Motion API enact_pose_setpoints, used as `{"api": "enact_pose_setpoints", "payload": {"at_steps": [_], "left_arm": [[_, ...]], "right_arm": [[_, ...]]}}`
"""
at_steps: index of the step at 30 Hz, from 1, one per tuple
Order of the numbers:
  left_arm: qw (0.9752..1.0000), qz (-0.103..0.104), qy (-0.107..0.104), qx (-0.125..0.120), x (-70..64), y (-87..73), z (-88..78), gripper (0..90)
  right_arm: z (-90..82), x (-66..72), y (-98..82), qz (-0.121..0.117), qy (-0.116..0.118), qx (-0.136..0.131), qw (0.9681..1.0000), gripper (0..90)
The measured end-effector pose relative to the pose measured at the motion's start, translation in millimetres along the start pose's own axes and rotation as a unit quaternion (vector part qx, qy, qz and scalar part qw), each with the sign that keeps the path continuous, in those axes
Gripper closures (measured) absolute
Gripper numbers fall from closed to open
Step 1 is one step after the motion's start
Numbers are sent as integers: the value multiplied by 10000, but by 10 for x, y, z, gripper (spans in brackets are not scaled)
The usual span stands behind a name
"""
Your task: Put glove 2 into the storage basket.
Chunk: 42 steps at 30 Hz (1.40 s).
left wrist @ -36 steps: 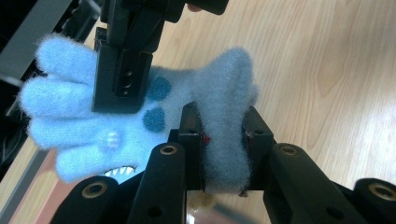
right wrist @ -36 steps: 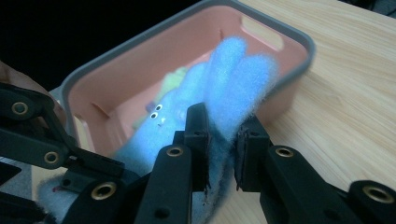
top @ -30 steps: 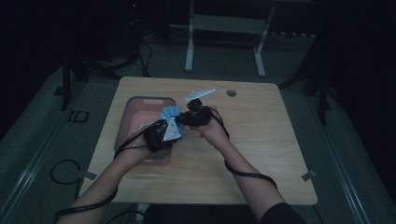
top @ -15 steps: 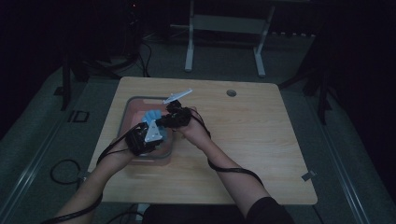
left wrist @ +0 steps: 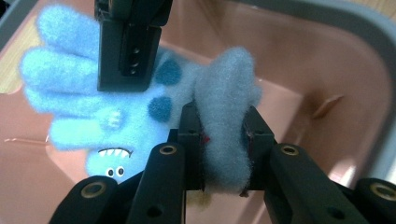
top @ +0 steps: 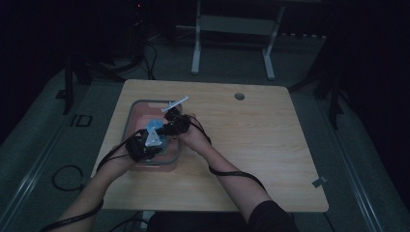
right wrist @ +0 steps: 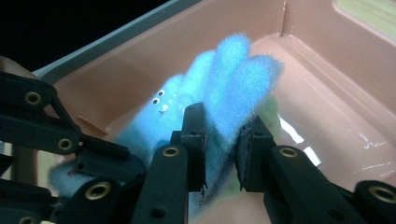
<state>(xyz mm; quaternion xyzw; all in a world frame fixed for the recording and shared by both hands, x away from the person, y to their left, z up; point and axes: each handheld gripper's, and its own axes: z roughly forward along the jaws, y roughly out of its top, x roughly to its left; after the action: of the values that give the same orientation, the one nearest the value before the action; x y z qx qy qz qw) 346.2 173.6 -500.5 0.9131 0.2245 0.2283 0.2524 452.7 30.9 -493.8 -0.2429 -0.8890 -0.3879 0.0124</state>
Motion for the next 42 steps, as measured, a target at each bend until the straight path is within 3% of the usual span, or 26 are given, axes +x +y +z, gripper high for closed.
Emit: {"api": "enact_pose_setpoints", "payload": {"at_steps": [4,10,12,14,16,18,20,23,28,32,36,42], "left_arm": [[9999,-43,-127,97,14,4,27,730],[9997,-179,-152,110,31,-2,26,684],[9995,-297,-110,93,38,3,19,576],[9991,-422,3,-107,38,8,-16,487],[9976,-606,169,-275,43,38,-70,380],[9947,-876,208,-502,60,84,-133,274],[9918,-1085,67,-669,85,136,-180,171],[9881,-1264,-16,-875,82,213,-211,144],[9868,-1288,-193,-966,12,333,-180,22],[9878,-1192,-270,-969,-71,393,-124,21],[9866,-1170,-491,-1024,-140,453,-80,21],[9871,-1032,-579,-1081,-246,571,-39,16]], "right_arm": [[-23,-25,-16,26,-7,1,10000,660],[-128,-61,-46,31,-20,-94,9999,525],[-186,-56,-49,-5,7,-137,9999,488],[-273,-36,-52,-76,46,-245,9997,457],[-357,-28,-53,-105,56,-338,9994,396],[-460,-24,-59,-97,131,-475,9987,356],[-552,-28,-71,-53,146,-603,9981,299],[-655,-48,-121,-120,174,-677,9975,226],[-749,-123,-283,-82,235,-680,9974,149],[-797,-196,-428,-112,27,-656,9978,155],[-860,-268,-557,-251,-134,-545,9981,156],[-940,-332,-663,-284,-201,-486,9982,155]]}}
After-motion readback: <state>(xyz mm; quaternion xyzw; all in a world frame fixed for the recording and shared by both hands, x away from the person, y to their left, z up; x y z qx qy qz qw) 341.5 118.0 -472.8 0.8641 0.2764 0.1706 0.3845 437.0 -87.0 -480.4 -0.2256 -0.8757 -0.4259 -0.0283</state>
